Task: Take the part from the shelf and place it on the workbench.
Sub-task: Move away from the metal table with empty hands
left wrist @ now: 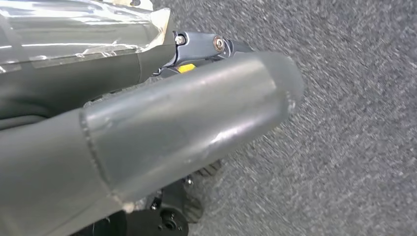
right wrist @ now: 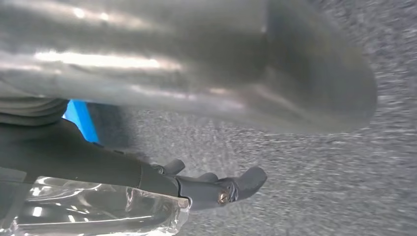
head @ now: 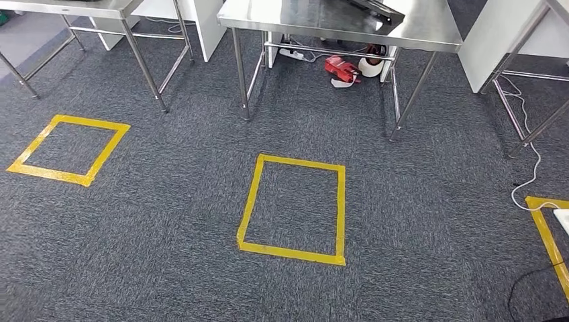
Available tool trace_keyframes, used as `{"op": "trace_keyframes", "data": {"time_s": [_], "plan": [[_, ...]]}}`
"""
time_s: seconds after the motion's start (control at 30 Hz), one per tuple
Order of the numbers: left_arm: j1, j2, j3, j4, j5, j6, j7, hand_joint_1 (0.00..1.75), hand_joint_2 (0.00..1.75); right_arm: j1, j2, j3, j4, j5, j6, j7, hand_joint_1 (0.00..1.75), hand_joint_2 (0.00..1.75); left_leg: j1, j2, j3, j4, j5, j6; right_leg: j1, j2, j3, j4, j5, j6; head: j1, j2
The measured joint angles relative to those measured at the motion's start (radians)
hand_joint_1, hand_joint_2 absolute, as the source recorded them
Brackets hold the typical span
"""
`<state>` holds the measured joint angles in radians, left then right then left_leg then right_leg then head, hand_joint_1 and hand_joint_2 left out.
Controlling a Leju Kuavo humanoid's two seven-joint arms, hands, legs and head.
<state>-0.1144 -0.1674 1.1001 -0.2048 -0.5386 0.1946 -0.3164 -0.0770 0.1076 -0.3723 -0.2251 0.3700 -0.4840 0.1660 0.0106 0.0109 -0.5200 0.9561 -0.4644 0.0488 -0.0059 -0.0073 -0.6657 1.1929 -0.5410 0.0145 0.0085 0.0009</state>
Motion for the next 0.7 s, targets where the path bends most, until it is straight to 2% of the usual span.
{"op": "trace_keyframes", "data": {"time_s": [0.03,0.07,0.1,0.13,0.17,0.2,0.23,0.27,0.37,0.4,0.57,0.7], "plan": [[0.001,0.0,-0.001,0.0,-0.002,0.003,0.0,0.0,0.0,0.001,-0.001,0.0,0.003,0.001,-0.004,0.013,0.0,0.0,-0.001,0.001,-0.009,0.002,0.006,-0.001,-0.004,0.001,-0.004,0.039,-0.019,0.004,0.001,0.0],[0.002,0.0,-0.002,0.0,-0.004,0.006,0.0,0.0,0.0,0.003,-0.001,0.0,0.006,0.001,-0.01,0.025,0.0,0.0,-0.001,0.002,-0.016,0.004,0.011,-0.004,-0.007,0.001,0.012,0.039,-0.022,0.012,0.001,0.0],[0.003,0.0,-0.003,0.0,-0.007,0.009,0.001,0.0,0.0,0.005,-0.001,0.0,0.008,0.001,-0.018,0.032,0.0,0.0,-0.001,0.002,-0.023,0.009,0.015,-0.006,-0.011,0.001,0.048,-0.002,-0.01,0.023,0.002,0.0],[0.004,0.0,-0.004,0.0,-0.009,0.012,0.001,0.0,0.0,0.007,-0.001,0.0,0.009,0.001,-0.028,0.032,0.0,0.0,0.0,0.002,-0.03,0.015,0.018,-0.01,-0.015,0.001,0.099,-0.075,0.006,0.032,0.002,0.0],[0.005,0.0,-0.005,0.0,-0.012,0.014,0.001,0.0,0.0,0.006,-0.001,0.0,0.009,0.001,-0.036,0.026,0.0,0.0,-0.001,0.002,-0.034,0.021,0.02,-0.015,-0.015,0.002,0.141,-0.14,0.018,0.037,0.002,0.0],[0.005,0.001,-0.006,0.0,-0.014,0.016,0.001,0.0,0.0,0.005,-0.001,0.0,0.009,0.0,-0.044,0.016,0.0,0.0,-0.002,0.003,-0.038,0.028,0.022,-0.02,-0.014,0.003,0.167,-0.19,0.029,0.036,0.001,0.0],[0.004,0.002,-0.006,0.0,-0.016,0.017,0.0,0.0,0.0,0.004,-0.001,0.0,0.009,-0.001,-0.05,0.001,0.0,0.0,-0.004,0.003,-0.04,0.034,0.022,-0.024,-0.015,0.005,0.177,-0.216,0.034,0.031,0.001,0.0],[0.004,0.003,-0.007,-0.001,-0.017,0.019,0.0,0.0,0.0,0.004,-0.002,0.0,0.009,-0.002,-0.054,-0.016,0.0,0.0,-0.006,0.003,-0.042,0.036,0.022,-0.021,-0.013,0.006,0.172,-0.215,0.036,0.025,0.0,0.0],[0.004,0.004,-0.01,-0.001,-0.019,0.023,-0.002,0.0,0.0,0.003,-0.006,-0.001,0.01,-0.009,-0.059,-0.072,0.0,0.0,-0.004,0.0,-0.047,0.035,0.025,-0.002,-0.01,0.005,0.168,-0.216,0.045,0.012,-0.002,0.0],[0.004,0.004,-0.011,-0.001,-0.02,0.025,-0.003,0.0,0.0,0.002,-0.007,-0.001,0.01,-0.012,-0.058,-0.088,0.0,0.0,-0.002,0.0,-0.048,0.033,0.029,-0.004,-0.007,0.005,0.166,-0.216,0.048,0.007,-0.002,0.0],[0.005,0.005,-0.013,-0.001,-0.029,0.027,-0.006,0.0,0.0,0.0,-0.01,-0.006,0.01,-0.025,-0.057,-0.125,0.0,0.0,0.002,0.0,-0.05,0.023,0.045,-0.029,-0.001,0.005,0.159,-0.215,0.055,-0.004,-0.003,0.0],[0.005,0.006,-0.018,-0.001,-0.036,0.027,-0.006,0.0,0.0,-0.002,-0.01,-0.007,0.011,-0.026,-0.058,-0.13,0.0,0.0,0.003,0.0,-0.051,0.022,0.049,-0.038,0.002,0.005,0.156,-0.214,0.056,-0.006,-0.002,0.0]]}}
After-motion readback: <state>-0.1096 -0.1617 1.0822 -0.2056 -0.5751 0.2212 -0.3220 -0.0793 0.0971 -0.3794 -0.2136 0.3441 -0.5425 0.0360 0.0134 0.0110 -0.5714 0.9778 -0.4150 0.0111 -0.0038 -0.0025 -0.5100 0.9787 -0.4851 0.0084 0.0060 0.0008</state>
